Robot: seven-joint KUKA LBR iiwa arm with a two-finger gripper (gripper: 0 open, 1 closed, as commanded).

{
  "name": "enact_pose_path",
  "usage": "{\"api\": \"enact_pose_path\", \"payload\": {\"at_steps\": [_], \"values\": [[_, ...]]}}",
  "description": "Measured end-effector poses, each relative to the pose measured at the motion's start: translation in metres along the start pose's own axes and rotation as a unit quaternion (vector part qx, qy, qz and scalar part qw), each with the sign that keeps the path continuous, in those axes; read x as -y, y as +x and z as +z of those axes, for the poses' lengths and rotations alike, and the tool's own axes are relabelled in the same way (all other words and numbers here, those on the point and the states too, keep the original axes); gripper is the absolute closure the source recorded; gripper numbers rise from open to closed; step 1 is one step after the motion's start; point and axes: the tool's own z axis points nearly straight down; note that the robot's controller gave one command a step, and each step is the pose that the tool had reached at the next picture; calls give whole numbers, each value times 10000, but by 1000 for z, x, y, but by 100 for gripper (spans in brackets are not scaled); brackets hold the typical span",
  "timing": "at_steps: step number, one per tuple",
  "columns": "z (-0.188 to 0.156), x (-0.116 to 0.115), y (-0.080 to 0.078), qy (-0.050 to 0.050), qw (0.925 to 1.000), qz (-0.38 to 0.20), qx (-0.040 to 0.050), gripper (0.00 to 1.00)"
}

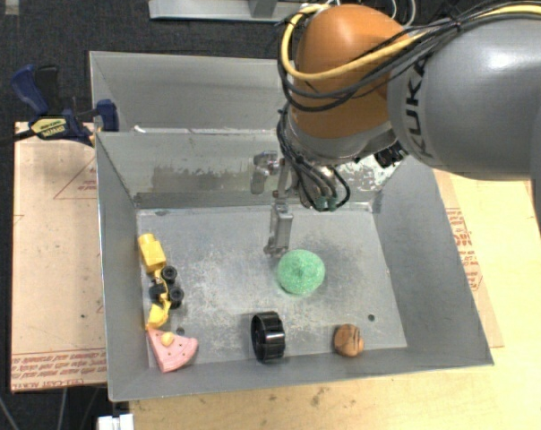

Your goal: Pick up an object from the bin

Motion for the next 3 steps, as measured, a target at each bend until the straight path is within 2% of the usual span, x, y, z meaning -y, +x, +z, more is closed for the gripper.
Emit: {"api": "enact_pose_path", "payload": {"at_steps": [1,2,3], "values": [[-68,14,0,-9,9996,-277,74,0],[-75,40,37,-7,9991,-408,92,0],[-43,36,59,3,9952,-973,74,0]]}}
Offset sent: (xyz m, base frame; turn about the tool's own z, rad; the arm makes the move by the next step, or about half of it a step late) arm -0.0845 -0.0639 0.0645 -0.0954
